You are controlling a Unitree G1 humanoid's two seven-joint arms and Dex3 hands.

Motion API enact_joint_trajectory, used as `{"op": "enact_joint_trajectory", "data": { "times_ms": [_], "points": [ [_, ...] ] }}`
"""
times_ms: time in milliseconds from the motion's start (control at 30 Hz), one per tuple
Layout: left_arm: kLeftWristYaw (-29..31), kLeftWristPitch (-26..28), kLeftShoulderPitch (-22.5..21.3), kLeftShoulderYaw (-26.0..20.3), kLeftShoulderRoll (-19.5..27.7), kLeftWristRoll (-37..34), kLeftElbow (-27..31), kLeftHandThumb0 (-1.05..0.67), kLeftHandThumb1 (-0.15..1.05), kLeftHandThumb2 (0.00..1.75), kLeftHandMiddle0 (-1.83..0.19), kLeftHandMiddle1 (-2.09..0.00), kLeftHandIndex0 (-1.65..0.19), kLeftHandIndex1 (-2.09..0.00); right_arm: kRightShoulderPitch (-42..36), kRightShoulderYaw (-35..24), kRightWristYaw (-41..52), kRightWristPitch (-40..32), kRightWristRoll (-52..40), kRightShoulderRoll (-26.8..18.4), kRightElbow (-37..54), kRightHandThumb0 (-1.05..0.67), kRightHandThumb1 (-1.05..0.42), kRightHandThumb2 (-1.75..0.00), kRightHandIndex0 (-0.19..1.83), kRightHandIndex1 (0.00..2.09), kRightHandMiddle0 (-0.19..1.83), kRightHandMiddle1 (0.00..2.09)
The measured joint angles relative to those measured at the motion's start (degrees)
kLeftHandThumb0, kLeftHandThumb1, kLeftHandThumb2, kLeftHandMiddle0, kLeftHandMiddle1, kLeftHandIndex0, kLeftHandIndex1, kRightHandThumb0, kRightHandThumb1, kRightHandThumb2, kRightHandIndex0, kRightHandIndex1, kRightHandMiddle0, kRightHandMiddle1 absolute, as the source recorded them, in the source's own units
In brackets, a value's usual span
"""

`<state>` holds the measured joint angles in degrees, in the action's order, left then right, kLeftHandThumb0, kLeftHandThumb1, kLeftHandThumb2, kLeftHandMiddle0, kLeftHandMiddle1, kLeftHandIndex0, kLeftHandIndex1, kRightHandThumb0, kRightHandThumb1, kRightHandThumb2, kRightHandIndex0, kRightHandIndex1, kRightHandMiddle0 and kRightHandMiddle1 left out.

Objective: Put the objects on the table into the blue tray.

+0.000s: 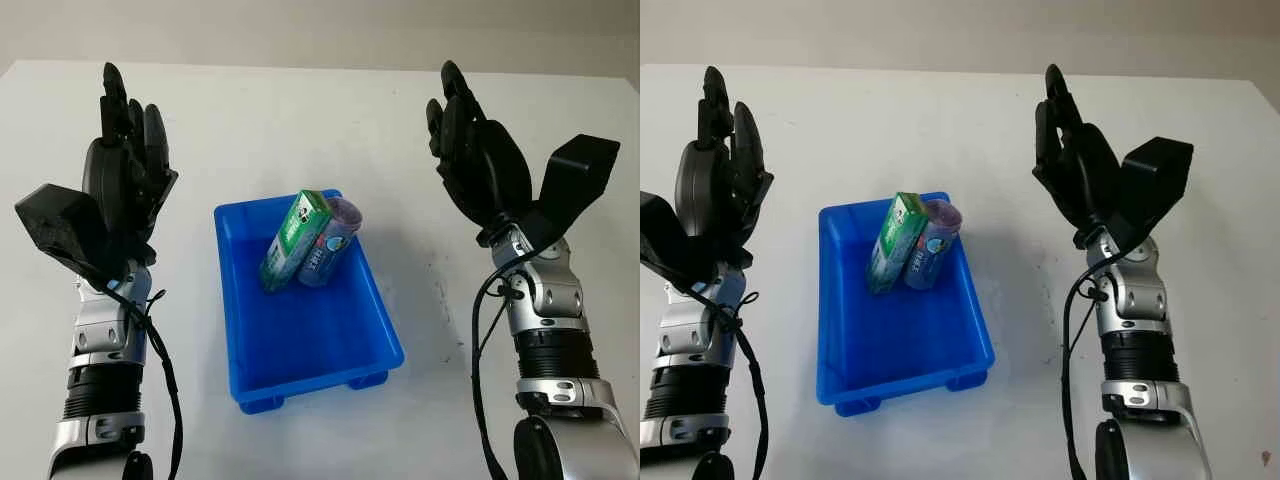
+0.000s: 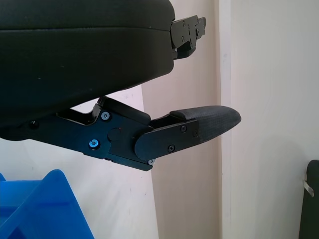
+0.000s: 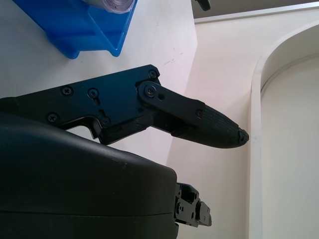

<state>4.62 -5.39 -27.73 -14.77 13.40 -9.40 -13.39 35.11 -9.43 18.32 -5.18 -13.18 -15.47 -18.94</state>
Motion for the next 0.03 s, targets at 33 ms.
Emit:
{"op": "enact_joint_trajectory", "data": {
  "times_ms": [33],
  "points": [
    [0.0, 0.0, 0.0, 0.0, 0.0, 0.0, 0.0, -0.76, 1.05, 0.65, 0.19, 0.00, 0.19, 0.00, 0.0, 0.0, 0.0, 0.1, 0.0, 0.0, 0.0, -0.77, -1.05, -0.78, -0.19, 0.00, -0.19, 0.00]
  ]
}}
